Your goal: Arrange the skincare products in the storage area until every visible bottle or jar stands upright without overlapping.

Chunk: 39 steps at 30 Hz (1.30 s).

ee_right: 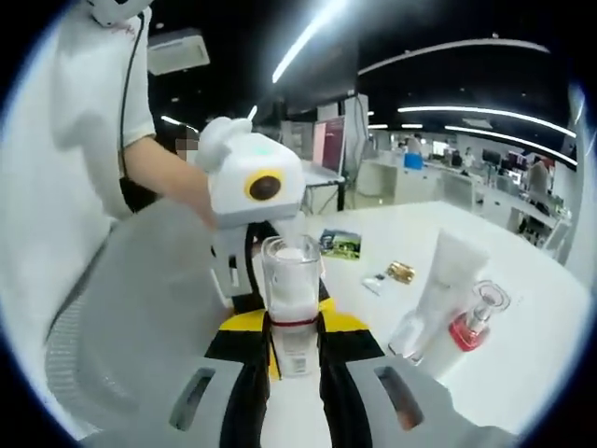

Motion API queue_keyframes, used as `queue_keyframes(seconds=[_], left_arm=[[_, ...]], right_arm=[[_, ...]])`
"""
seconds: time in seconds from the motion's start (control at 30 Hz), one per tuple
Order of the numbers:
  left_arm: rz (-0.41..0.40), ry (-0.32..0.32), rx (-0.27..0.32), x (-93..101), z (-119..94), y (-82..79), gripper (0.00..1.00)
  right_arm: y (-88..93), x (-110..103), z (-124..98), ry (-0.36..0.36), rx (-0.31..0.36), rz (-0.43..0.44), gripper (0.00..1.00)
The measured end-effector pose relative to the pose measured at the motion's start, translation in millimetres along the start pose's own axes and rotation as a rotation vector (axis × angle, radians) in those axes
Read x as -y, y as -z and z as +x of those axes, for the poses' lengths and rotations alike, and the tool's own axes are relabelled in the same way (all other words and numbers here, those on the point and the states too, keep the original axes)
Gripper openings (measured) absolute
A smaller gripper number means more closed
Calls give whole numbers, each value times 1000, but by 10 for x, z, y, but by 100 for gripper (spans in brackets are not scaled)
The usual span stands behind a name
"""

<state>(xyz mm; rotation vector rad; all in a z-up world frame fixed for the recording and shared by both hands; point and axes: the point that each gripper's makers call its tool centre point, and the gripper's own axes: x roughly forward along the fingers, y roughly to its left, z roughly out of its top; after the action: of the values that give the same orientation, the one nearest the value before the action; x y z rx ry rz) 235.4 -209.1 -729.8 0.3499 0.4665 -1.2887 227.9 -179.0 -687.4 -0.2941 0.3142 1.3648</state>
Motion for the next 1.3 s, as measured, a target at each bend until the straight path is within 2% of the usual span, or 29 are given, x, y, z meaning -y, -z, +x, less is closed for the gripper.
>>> queue_keyframes(seconds=[0.27, 0.6, 0.7, 1.3], left_arm=[[-23, 1, -24, -46, 178, 184, 22], [-28, -2, -57, -88, 328, 354, 22], [-18, -16, -73, -99, 366, 395, 22], [-41, -31, -98, -139, 506, 559, 22]], right_arm=[[270, 73, 94, 8, -63, 21, 18], [474, 127, 148, 7, -89, 34, 18], [559, 148, 156, 5, -122, 22, 19], [737, 156, 201, 5, -213, -36, 19]])
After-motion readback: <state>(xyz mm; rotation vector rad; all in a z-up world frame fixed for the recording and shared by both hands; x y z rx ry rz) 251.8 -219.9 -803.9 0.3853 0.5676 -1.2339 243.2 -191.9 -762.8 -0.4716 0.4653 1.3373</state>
